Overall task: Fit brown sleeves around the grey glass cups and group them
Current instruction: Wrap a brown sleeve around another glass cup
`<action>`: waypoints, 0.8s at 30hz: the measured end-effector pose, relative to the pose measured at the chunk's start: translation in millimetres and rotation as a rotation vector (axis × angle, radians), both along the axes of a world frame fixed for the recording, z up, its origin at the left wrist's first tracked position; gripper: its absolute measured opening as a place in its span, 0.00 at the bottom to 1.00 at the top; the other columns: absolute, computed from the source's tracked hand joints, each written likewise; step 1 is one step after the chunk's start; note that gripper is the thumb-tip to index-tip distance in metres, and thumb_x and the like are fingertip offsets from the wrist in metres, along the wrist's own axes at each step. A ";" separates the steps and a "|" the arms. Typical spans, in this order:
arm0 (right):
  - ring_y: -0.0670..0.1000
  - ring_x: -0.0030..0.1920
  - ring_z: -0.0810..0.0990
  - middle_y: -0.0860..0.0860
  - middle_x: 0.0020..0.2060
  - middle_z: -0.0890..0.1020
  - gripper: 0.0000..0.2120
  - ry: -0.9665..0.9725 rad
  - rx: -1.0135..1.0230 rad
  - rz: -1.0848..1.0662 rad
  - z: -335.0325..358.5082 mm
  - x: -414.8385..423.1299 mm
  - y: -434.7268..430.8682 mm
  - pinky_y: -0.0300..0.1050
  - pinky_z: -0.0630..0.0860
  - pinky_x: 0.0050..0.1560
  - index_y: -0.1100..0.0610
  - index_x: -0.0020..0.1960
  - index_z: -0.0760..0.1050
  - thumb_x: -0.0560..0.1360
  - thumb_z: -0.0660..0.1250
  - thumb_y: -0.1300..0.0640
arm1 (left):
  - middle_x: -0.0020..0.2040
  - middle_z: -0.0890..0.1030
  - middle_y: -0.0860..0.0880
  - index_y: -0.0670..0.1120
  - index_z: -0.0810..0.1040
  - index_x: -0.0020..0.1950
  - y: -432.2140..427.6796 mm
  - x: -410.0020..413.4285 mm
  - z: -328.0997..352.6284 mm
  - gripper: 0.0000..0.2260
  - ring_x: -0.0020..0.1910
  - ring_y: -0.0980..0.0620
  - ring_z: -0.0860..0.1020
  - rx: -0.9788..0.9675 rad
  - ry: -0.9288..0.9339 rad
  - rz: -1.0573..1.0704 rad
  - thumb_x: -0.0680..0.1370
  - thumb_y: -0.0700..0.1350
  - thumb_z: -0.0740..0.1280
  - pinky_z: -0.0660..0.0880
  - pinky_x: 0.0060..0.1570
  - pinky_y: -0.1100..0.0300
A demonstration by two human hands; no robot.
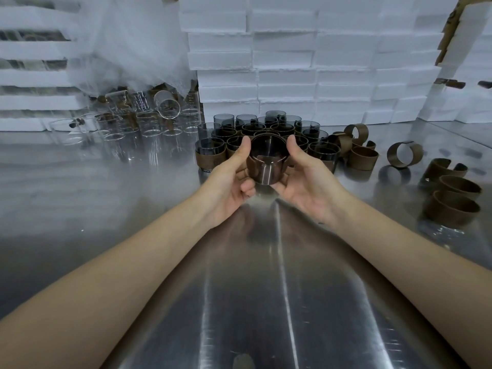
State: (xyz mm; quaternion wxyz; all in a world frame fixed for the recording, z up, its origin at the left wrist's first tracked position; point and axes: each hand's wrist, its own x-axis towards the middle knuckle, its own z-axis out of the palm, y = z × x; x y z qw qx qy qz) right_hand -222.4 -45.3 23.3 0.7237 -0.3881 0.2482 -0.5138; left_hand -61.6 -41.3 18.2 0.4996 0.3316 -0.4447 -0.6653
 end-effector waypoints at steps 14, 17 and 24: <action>0.59 0.67 0.74 0.63 0.66 0.75 0.34 -0.023 -0.007 0.009 7.2 5.5 1.7 0.53 0.67 0.71 0.63 0.71 0.68 0.72 0.62 0.43 | 0.26 0.72 0.56 0.49 0.84 0.28 -2.2 -5.0 3.7 0.19 0.20 0.59 0.62 0.046 0.044 0.053 0.65 0.64 0.67 0.66 0.22 0.69; 0.60 0.68 0.73 0.64 0.67 0.74 0.34 -0.010 -0.026 0.010 7.6 6.2 2.6 0.54 0.66 0.72 0.64 0.72 0.67 0.73 0.61 0.43 | 0.25 0.72 0.56 0.50 0.83 0.26 -2.9 -4.4 3.8 0.20 0.20 0.59 0.63 0.037 0.037 0.055 0.66 0.64 0.67 0.66 0.22 0.70; 0.59 0.67 0.74 0.63 0.66 0.75 0.30 -0.023 -0.060 0.015 8.7 4.8 1.8 0.52 0.70 0.69 0.62 0.72 0.67 0.76 0.59 0.45 | 0.26 0.72 0.56 0.50 0.86 0.32 -6.2 -3.6 1.3 0.19 0.20 0.58 0.64 0.018 0.058 0.029 0.66 0.65 0.67 0.67 0.23 0.70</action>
